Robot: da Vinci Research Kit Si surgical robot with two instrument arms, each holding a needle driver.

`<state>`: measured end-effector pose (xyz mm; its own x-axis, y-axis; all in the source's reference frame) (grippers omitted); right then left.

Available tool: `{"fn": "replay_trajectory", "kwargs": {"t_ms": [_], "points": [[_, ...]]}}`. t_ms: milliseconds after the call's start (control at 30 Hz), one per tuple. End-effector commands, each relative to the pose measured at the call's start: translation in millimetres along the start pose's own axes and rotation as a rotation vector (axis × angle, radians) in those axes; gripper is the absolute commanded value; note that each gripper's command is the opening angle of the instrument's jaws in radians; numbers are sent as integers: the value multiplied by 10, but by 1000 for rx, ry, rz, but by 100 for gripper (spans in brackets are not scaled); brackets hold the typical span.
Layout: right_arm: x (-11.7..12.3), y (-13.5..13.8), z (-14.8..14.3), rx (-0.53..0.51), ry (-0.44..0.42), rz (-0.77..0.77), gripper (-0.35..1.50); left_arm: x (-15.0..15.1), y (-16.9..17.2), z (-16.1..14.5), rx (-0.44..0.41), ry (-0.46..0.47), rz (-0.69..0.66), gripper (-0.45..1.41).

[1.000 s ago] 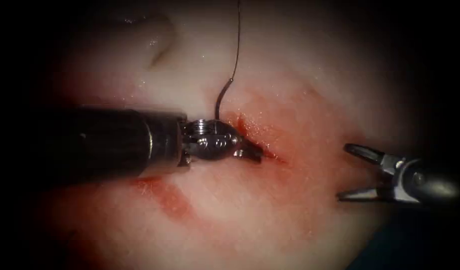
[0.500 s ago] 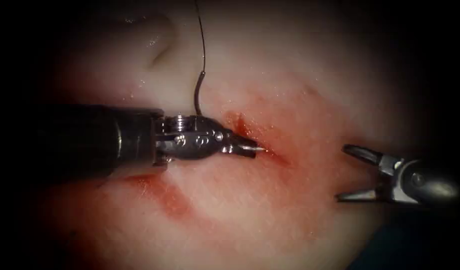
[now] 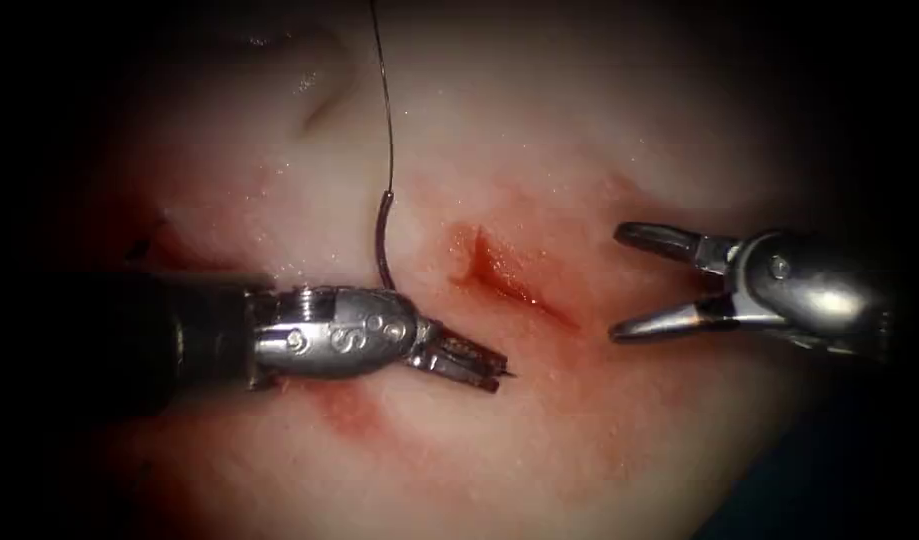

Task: Wound Closure

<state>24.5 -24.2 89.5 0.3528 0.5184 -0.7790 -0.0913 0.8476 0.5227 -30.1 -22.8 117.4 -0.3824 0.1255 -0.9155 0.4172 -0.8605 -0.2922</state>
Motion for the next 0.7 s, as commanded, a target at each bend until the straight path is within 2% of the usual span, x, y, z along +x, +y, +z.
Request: {"fn": "replay_trajectory", "kwargs": {"t_ms": [33, 133, 267, 433, 700], "points": [[0, 5, 14, 29, 18, 24, 73, -3, -3, 7, -6, 13, 8, -45], [2, 16, 20, 81, 82, 75, 64, -1, 0, 8, -25, 52, 32, -45], [7, 30, 35, 126, 119, 115, 64, 5, 4, 11, -56, 90, 58, -45], [13, 37, 58, 152, 147, 136, 64, 13, 8, 13, -94, 138, 104, -45], [13, 36, 92, 173, 157, 158, 64, 16, 15, 17, -143, 157, 144, -45]]}}
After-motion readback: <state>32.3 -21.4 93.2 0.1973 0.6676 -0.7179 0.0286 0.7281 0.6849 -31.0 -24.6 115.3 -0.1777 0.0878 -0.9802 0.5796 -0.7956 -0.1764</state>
